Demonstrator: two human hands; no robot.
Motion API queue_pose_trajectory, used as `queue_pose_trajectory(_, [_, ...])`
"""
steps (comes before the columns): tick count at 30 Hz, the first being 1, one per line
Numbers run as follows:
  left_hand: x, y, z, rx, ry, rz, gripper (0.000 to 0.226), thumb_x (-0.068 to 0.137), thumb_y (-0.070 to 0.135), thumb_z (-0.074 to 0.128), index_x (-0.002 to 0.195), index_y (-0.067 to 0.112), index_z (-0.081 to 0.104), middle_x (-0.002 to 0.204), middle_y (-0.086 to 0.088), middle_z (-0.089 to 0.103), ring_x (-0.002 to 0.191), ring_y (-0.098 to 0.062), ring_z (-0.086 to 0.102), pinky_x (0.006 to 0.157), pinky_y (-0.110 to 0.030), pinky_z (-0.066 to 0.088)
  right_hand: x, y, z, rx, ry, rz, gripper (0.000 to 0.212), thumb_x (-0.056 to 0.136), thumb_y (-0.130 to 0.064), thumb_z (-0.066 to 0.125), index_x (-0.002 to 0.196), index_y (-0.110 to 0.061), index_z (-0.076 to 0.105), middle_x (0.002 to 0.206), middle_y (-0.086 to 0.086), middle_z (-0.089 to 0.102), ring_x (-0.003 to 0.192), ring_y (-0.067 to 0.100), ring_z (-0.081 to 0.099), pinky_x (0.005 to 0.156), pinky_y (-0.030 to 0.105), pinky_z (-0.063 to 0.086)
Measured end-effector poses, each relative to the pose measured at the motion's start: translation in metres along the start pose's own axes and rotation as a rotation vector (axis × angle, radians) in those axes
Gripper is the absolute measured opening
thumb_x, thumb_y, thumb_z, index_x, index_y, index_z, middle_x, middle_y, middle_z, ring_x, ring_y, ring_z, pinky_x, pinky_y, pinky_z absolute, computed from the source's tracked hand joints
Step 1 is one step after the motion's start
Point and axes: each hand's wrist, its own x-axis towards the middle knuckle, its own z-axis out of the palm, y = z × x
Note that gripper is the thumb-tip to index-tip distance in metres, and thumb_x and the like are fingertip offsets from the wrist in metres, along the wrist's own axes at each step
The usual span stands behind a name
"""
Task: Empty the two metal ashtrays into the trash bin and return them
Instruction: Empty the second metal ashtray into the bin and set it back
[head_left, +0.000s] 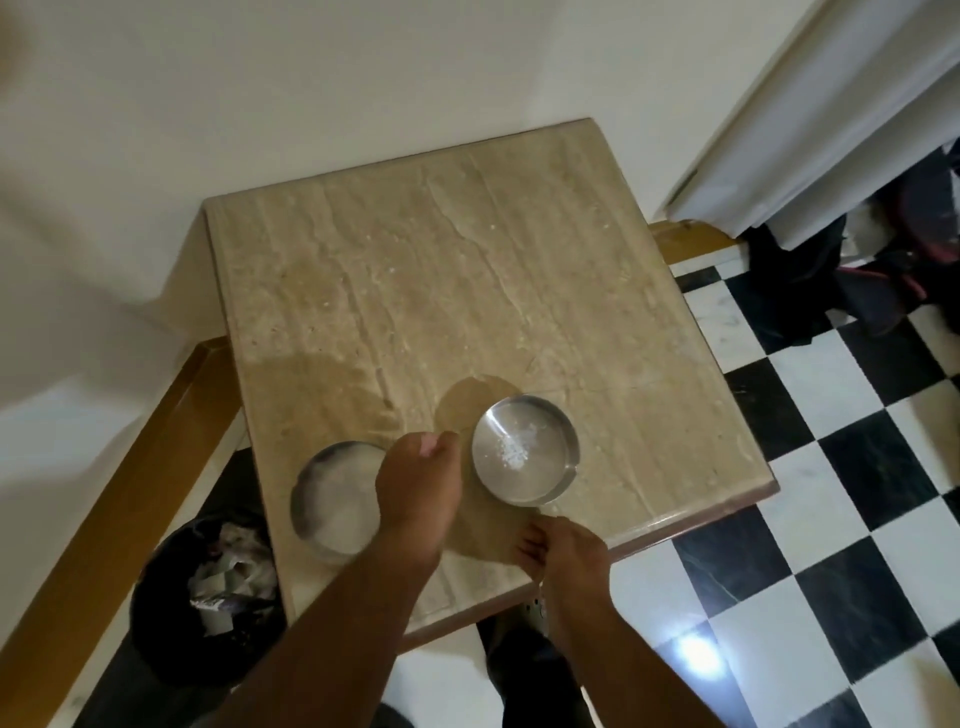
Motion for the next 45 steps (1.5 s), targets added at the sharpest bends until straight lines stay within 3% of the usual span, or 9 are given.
queue_pose_trajectory(4, [0.009, 0.014, 0.015, 0.017, -0.005, -0.096, 0.034, 0.096, 0.031, 0.046, 0.086, 0.004, 0.063, 0.085, -0.011, 0.063, 0.076, -0.024, 0.057, 0.073, -0.039, 0.045, 0.024, -0.029, -0.013, 0.033, 0.031, 0.011, 0.029, 0.096, -0.012, 0.044, 0.094, 0.004, 0.068, 0.087, 0.022, 0.073, 0.08, 0.032, 0.071, 0.08, 0.045, 0.061])
queue_pose_trajectory(10, [0.028, 0.017, 0.034, -0.085, -0.06, -0.256, 0.039, 0.083, 0.042, 0.045, 0.09, 0.012, 0.068, 0.094, -0.016, 0.071, 0.089, -0.038, 0.068, 0.075, -0.045, 0.052, 0.048, -0.073, -0.014, -0.031, -0.034, 0.0, 0.036, 0.096, -0.024, 0.043, 0.098, 0.004, 0.065, 0.09, 0.023, 0.073, 0.08, 0.035, 0.071, 0.076, 0.049, 0.062])
queue_pose_trajectory(16, [0.03, 0.024, 0.048, -0.168, -0.131, -0.33, 0.031, 0.093, 0.038, 0.048, 0.104, 0.015, 0.067, 0.105, -0.011, 0.069, 0.094, -0.029, 0.065, 0.066, -0.033, 0.052, 0.049, -0.102, -0.007, -0.345, -0.178, -0.07, 0.029, 0.087, -0.031, 0.066, 0.094, -0.003, 0.07, 0.095, 0.019, 0.071, 0.082, 0.03, 0.07, 0.071, 0.043, 0.063])
queue_pose_trajectory(21, [0.031, 0.028, 0.039, -0.179, -0.139, -0.328, 0.037, 0.092, 0.041, 0.049, 0.113, 0.016, 0.066, 0.117, -0.011, 0.067, 0.106, -0.031, 0.063, 0.064, -0.035, 0.051, 0.039, -0.106, -0.003, -0.86, -0.172, -0.432, 0.019, 0.089, -0.017, 0.061, 0.081, -0.002, 0.068, 0.081, 0.017, 0.071, 0.072, 0.029, 0.071, 0.07, 0.049, 0.062])
queue_pose_trajectory(25, [0.041, 0.025, -0.014, -0.206, -0.192, -0.308, 0.039, 0.103, 0.043, 0.045, 0.105, 0.011, 0.067, 0.109, -0.016, 0.071, 0.095, -0.032, 0.067, 0.068, -0.039, 0.054, 0.003, -0.115, 0.019, -1.063, -0.177, -0.672, 0.015, 0.084, -0.012, 0.06, 0.077, 0.0, 0.065, 0.073, 0.015, 0.068, 0.067, 0.027, 0.066, 0.065, 0.042, 0.06])
queue_pose_trajectory(29, [0.044, 0.004, -0.106, -0.339, -0.262, -0.357, 0.042, 0.091, 0.049, 0.06, 0.108, 0.011, 0.07, 0.11, -0.018, 0.072, 0.095, -0.033, 0.068, 0.076, -0.045, 0.057, -0.056, -0.102, 0.072, -1.055, -0.325, -0.788, 0.016, 0.083, -0.012, 0.058, 0.073, -0.001, 0.062, 0.065, 0.006, 0.056, 0.056, 0.017, 0.049, 0.052, 0.031, 0.04])
queue_pose_trajectory(34, [0.039, -0.053, -0.227, -0.506, -0.399, -0.458, 0.079, 0.081, 0.079, 0.043, 0.125, 0.016, 0.061, 0.113, -0.023, 0.077, 0.102, -0.044, 0.074, 0.08, -0.052, 0.062, -0.117, -0.035, 0.163, -1.044, -0.525, -0.822, 0.027, 0.085, -0.02, 0.059, 0.06, -0.017, 0.048, 0.058, -0.003, 0.048, 0.053, 0.011, 0.045, 0.053, 0.027, 0.039])
queue_pose_trajectory(41, [0.052, -0.154, -0.327, -0.701, -0.519, -0.454, 0.127, 0.051, 0.086, 0.067, 0.152, 0.015, 0.039, 0.13, -0.035, 0.063, 0.1, -0.052, 0.072, 0.072, -0.05, 0.064, -0.157, 0.059, 0.247, -1.18, -0.709, -0.835, 0.02, 0.092, -0.025, 0.058, 0.074, -0.02, 0.052, 0.065, -0.008, 0.052, 0.055, 0.003, 0.048, 0.045, 0.011, 0.034])
queue_pose_trajectory(45, [0.067, -0.195, -0.346, -0.79, -0.567, -0.29, 0.082, 0.051, 0.07, 0.081, 0.115, 0.019, 0.076, 0.116, -0.018, 0.074, 0.096, -0.038, 0.074, 0.087, -0.051, 0.059, -0.158, 0.096, 0.268, -1.25, -0.754, -0.794, 0.013, 0.097, -0.024, 0.054, 0.085, -0.02, 0.056, 0.074, -0.007, 0.055, 0.062, 0.004, 0.051, 0.045, 0.007, 0.038])
